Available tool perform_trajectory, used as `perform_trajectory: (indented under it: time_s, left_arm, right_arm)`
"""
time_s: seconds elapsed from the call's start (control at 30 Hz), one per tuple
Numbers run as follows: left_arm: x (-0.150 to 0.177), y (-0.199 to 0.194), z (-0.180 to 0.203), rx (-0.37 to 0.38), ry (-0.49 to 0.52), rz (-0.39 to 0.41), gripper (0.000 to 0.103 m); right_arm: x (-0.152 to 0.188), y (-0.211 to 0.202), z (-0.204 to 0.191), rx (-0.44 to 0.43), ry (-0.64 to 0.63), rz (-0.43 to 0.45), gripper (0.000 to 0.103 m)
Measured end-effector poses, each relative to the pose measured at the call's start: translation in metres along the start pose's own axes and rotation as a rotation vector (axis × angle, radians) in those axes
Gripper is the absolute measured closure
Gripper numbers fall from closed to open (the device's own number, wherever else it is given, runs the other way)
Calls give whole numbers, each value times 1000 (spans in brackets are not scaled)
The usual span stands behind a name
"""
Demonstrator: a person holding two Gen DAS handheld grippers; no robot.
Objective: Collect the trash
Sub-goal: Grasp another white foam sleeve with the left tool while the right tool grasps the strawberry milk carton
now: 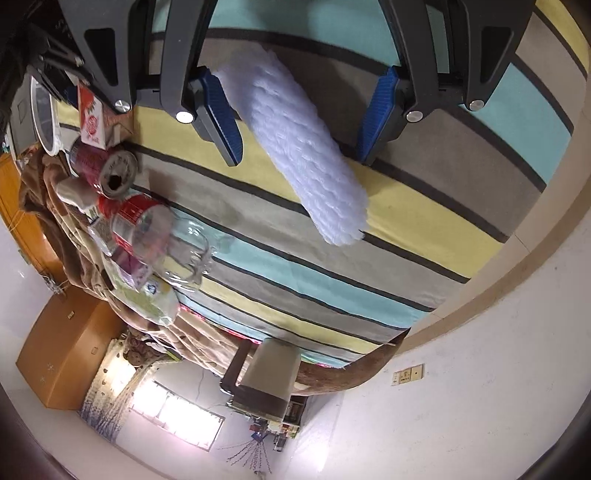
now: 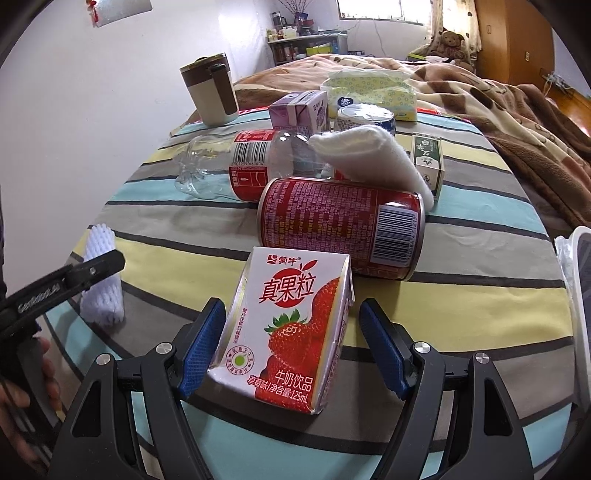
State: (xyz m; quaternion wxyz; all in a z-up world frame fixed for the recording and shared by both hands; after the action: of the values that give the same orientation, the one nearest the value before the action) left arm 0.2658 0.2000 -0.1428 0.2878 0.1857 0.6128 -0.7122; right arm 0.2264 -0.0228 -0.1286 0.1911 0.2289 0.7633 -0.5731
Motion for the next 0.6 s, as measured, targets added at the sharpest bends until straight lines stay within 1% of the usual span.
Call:
perform_trajectory:
  time_s: [0.17,0.2,0.23,0.3,0.33,0.37,0.4,0.43,0.47,0.53,0.57,0.6]
  left_arm:
    - [-3,4,1,-22,3,-4,39]
    - [-2,4,1,-24,3,-4,40]
    - [-3,4,2,-20,4,-4,42]
    - [-2,4,6,-15,17,-9,50]
    - [-1,4,7,-12,23,-12,52]
    - [0,4,10,-4,28,-14,56]
    - [1,4,11,-2,31,-16,58]
    - [1,4,13,0,36,-17,59]
    - [2,4,15,5,43,-18,63]
    - [2,4,18,12,46,-20,67]
    - [3,4,21,23,51,-20,72]
    - [4,3,23,28,55,-20,73]
  right_arm:
    - [-1,-6,8,43,-11,25,27]
    - [-2,-6,10,48,-6,28,27]
    - [-2,-7,12,49,2,29,27]
    - [-1,-8,16,45,17,26,27]
    - [-1,-9,17,42,23,28,27]
    - [0,-9,18,42,29,30,29]
    - [0,-11,19,37,33,33,34]
    - [0,-11,19,34,34,36,36]
    - [0,-13,19,32,33,39,40]
    - [0,-13,18,34,31,42,42]
    - [0,-14,19,31,35,45,45]
    - [0,-14,19,20,43,45,46]
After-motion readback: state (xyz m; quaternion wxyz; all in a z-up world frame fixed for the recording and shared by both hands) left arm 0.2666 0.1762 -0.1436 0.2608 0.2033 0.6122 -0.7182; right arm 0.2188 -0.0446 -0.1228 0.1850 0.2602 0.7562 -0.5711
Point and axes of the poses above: each gripper's, at about its wrist camera, not at the fingertips, and y roughly the way its jaws point, z to its right, x to its underside, the point moved 10 cm from there along y, roughly the way its jaws point, and after that the axes turned 9 degrees about y, right-handed, at the moved point
